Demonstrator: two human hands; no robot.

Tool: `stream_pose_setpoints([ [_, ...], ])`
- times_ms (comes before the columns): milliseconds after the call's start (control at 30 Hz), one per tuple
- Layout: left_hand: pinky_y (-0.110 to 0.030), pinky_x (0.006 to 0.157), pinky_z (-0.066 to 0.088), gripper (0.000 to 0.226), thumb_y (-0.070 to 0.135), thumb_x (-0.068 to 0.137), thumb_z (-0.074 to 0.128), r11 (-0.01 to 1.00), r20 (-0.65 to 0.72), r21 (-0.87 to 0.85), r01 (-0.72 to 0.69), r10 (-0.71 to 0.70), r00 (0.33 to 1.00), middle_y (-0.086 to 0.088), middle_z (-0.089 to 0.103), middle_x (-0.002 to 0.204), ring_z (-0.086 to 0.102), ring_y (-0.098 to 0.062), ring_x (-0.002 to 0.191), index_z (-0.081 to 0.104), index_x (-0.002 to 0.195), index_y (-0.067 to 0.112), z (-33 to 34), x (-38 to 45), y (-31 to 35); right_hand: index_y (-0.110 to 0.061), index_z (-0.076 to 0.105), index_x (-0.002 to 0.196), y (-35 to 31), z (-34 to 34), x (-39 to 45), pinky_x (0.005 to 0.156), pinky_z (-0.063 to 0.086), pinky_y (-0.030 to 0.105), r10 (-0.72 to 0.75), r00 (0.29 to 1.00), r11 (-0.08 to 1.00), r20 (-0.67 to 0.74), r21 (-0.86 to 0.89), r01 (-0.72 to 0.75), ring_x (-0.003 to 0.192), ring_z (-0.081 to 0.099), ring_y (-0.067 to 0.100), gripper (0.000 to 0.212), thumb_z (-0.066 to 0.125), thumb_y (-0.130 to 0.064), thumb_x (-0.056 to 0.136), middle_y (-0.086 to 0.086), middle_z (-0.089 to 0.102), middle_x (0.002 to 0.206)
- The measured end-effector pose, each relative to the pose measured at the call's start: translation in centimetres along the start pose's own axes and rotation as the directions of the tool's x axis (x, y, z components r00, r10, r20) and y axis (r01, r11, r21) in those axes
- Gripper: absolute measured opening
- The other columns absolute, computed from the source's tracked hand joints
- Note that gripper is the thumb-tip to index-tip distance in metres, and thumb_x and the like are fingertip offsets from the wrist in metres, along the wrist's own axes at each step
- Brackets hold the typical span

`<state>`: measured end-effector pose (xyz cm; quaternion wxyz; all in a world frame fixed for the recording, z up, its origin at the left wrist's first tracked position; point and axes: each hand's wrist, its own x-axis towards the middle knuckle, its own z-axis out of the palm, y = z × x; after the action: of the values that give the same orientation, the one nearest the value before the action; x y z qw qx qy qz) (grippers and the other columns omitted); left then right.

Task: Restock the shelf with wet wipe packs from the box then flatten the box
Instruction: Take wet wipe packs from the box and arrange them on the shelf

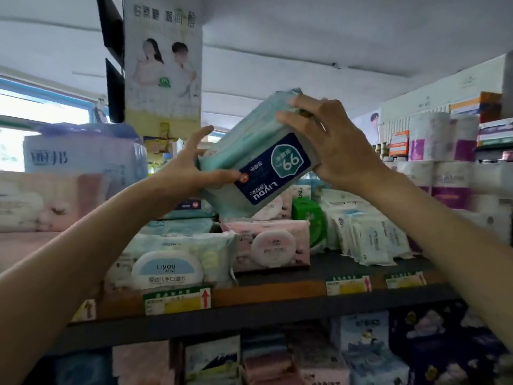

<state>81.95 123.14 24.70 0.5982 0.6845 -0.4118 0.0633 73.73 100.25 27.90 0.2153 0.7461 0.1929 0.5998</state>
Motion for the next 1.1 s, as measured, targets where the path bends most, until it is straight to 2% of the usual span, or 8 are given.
stream_pose_setpoints([
  [67,-0.034,0.067,0.059,0.081,0.030,0.054,0.082,0.996,-0.125,-0.067,-0.055,0.046,0.991,-0.004,0.056,0.112,0.064,-0.023,0.096,0.038,0.122,0.031,0.5,0.9,-0.3,-0.029,0.023,0.141,-1.3,1.5,1.3,0.096,0.048,0.048,0.343,0.937,0.931,-0.063,0.153,-0.331,0.132,0.023,0.030,0.082,0.068,-0.005,0.077,0.001,0.009,0.148],
  [133,-0.029,0.063,0.058,0.063,0.027,0.057,0.083,0.979,-0.235,-0.182,-0.086,0.042,0.971,-0.010,0.059,0.114,0.065,-0.023,0.092,0.043,0.106,0.027,1.0,1.5,-0.8,-0.030,0.023,0.141,-3.9,2.2,2.2,0.098,0.047,0.045,0.662,0.735,0.520,0.146,0.617,-0.591,0.123,0.042,0.021,0.080,0.061,0.005,0.080,-0.002,0.029,0.141],
  [200,-0.026,0.061,0.057,0.054,0.020,0.063,0.080,0.973,-0.325,-0.176,-0.148,0.084,0.942,-0.007,0.059,0.106,0.064,-0.021,0.086,0.040,0.099,0.025,1.5,1.8,-1.3,-0.032,0.024,0.137,-5.1,2.9,2.3,0.088,0.053,0.046,0.632,0.646,-0.065,0.429,0.859,-0.507,0.098,0.054,0.011,0.076,0.054,0.009,0.079,-0.006,0.050,0.111],
  [267,-0.017,0.054,0.055,0.050,0.014,0.068,0.077,0.976,-0.439,-0.067,-0.208,0.159,0.885,0.001,0.055,0.095,0.061,-0.015,0.080,0.037,0.096,0.023,1.7,2.0,-1.8,-0.031,0.025,0.134,-5.8,3.6,2.6,0.086,0.053,0.050,0.567,0.638,-0.314,0.521,0.853,-0.417,0.099,0.057,0.019,0.073,0.060,-0.003,0.077,0.001,0.054,0.108],
  [533,-0.024,0.074,0.058,0.050,0.022,0.063,0.081,0.957,-0.216,0.280,-0.081,0.145,0.966,-0.002,0.054,0.114,0.061,-0.009,0.097,0.045,0.098,0.026,-0.8,1.0,-3.4,-0.024,0.001,0.147,-6.9,9.3,3.4,0.097,0.033,0.029,0.628,0.764,0.332,0.147,0.837,-0.434,0.116,0.035,0.021,0.110,0.078,-0.032,0.069,0.014,0.032,0.133],
  [700,-0.034,0.084,0.051,0.024,0.003,0.087,0.052,0.989,-0.742,0.100,-0.110,0.148,0.654,0.001,0.051,0.100,0.053,-0.016,0.096,0.040,0.096,0.023,-4.8,1.5,-2.8,-0.036,0.016,0.140,-7.2,13.2,4.9,0.083,0.040,0.046,0.098,0.994,0.977,-0.053,0.193,-0.086,0.107,0.030,0.031,0.103,0.078,-0.043,0.057,0.011,0.027,0.125],
  [833,-0.034,0.087,0.044,0.033,0.013,0.087,0.056,0.858,-0.712,0.485,0.166,0.278,0.644,-0.005,0.051,0.111,0.049,-0.016,0.100,0.045,0.118,0.010,-6.1,1.4,-5.3,-0.040,0.019,0.142,-10.2,16.2,5.6,0.087,0.040,0.048,-0.119,0.990,0.992,0.075,0.050,0.116,0.113,0.023,0.032,0.099,0.076,-0.032,0.061,0.010,0.020,0.129],
  [1100,-0.053,0.096,0.045,0.039,0.008,0.087,0.050,0.612,-0.651,0.508,0.607,-0.189,0.736,-0.023,0.050,0.123,0.049,-0.042,0.113,0.042,0.124,0.004,-6.4,1.0,-9.1,-0.035,0.013,0.146,-11.2,17.8,8.5,0.109,0.025,0.046,-0.282,0.795,0.793,0.537,0.597,-0.123,0.134,0.031,0.029,0.081,0.064,-0.034,0.083,0.009,0.033,0.147],
])
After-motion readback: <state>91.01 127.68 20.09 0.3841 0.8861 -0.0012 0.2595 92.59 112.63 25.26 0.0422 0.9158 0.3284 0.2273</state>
